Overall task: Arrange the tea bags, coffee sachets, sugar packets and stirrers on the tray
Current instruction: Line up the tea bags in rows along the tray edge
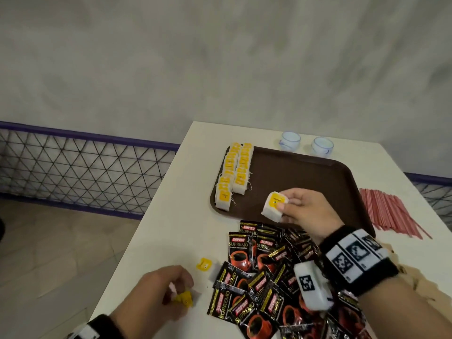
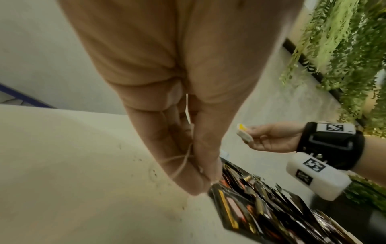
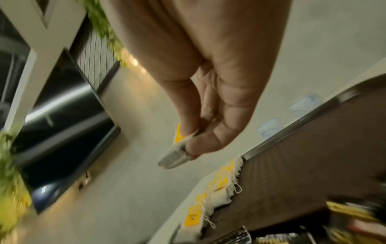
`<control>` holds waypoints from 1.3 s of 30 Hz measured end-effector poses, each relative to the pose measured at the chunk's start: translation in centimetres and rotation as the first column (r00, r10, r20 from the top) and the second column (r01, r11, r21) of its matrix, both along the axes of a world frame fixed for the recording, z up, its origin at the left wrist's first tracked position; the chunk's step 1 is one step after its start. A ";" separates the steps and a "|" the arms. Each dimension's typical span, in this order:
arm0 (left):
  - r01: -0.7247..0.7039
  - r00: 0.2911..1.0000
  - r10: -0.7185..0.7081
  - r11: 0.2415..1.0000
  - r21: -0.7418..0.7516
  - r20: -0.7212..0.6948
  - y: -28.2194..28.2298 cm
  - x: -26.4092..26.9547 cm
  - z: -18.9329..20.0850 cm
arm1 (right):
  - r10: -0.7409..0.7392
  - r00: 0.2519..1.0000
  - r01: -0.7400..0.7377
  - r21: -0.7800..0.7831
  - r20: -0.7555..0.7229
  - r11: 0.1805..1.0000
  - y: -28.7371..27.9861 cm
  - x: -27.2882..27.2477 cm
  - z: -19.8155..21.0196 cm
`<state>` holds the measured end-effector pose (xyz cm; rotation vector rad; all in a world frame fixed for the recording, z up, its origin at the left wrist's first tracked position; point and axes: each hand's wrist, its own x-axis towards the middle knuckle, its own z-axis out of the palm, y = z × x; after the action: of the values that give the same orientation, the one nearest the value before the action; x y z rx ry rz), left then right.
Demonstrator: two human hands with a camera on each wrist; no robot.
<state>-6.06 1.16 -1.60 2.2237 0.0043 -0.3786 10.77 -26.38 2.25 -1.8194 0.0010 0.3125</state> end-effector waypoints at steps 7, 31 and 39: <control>-0.148 0.988 0.147 0.989 0.026 0.039 1.6 2.7 0.4 | -0.003 0.999 -0.005 -0.232 -0.033 0.973 6.5 9.1 -3.4; 0.016 0.987 -0.010 0.999 -0.039 0.158 -0.2 10.6 4.0 | 0.449 0.892 -0.452 -0.102 -0.056 0.886 8.3 5.4 1.1; 0.165 0.962 -0.138 0.981 -0.100 0.234 -1.9 12.4 6.1 | 0.598 0.801 -0.598 -0.034 -0.014 0.801 7.4 0.1 0.4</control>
<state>6.32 -0.70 4.51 2.1427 -0.3047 -0.2003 10.89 -18.94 2.68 -1.8176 -0.5859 0.7669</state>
